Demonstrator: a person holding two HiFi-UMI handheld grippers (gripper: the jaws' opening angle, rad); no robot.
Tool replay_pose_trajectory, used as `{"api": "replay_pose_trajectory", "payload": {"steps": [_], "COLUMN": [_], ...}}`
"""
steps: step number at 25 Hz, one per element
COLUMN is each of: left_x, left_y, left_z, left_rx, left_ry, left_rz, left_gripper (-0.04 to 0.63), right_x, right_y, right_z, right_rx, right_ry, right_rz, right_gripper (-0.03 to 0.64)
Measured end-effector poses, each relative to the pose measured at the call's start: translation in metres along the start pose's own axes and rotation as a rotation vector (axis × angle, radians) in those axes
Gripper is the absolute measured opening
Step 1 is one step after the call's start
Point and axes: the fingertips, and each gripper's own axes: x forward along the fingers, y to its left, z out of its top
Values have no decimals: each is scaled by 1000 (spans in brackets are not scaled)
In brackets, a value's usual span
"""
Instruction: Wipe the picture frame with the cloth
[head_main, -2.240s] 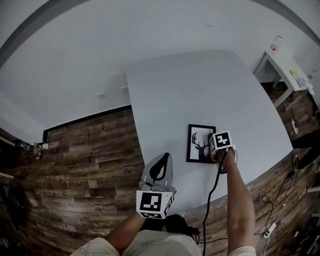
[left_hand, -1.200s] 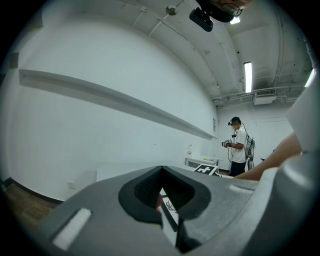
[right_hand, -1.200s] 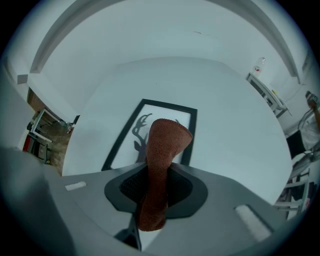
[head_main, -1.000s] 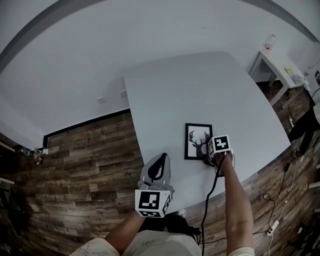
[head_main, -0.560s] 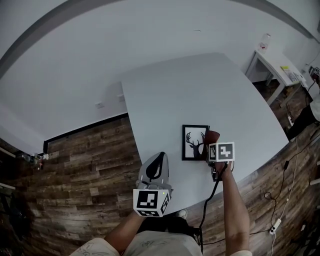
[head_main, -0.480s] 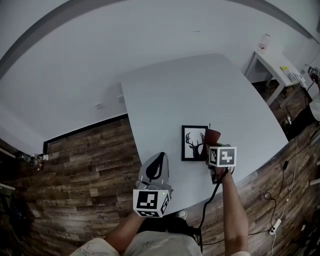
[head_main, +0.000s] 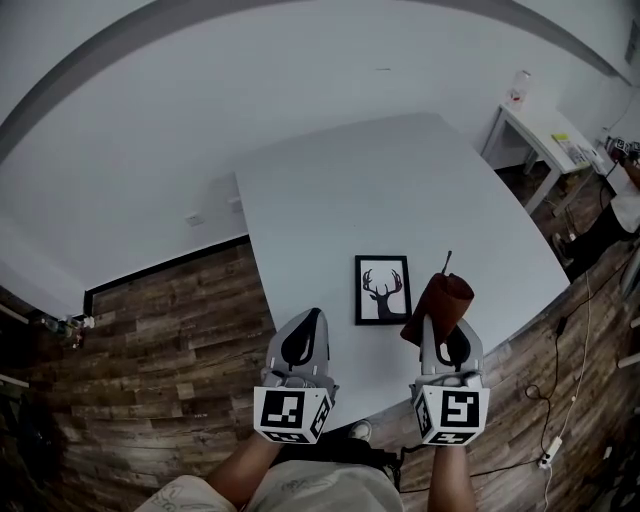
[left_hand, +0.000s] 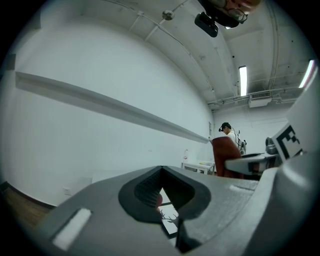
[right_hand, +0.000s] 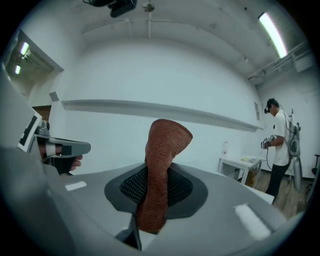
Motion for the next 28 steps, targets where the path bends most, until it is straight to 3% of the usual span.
{"api": "replay_pose_trajectory", "payload": {"steps": [4,8,13,28], "left_x": [-12,-23,-30,-31], "left_y": [-2,-7,-9,-10], "left_z": [8,13,8,22], "left_rx": [1,26,59,58], "left_ry": [-20,-39,-38,-52], "left_rz": [7,11,6,17], "left_gripper": [2,2,2,2], "right_x": [-43,-59,-64,-62], "right_y": [3,0,-3,0], "right_z": [24,25,14,26], "right_rx": [-62,-25,-18,-24], "right_ry": [-137,-220,-188,-203], "right_rz": [-69,-69,-76,-57], "right_gripper": [106,106,106,103]}}
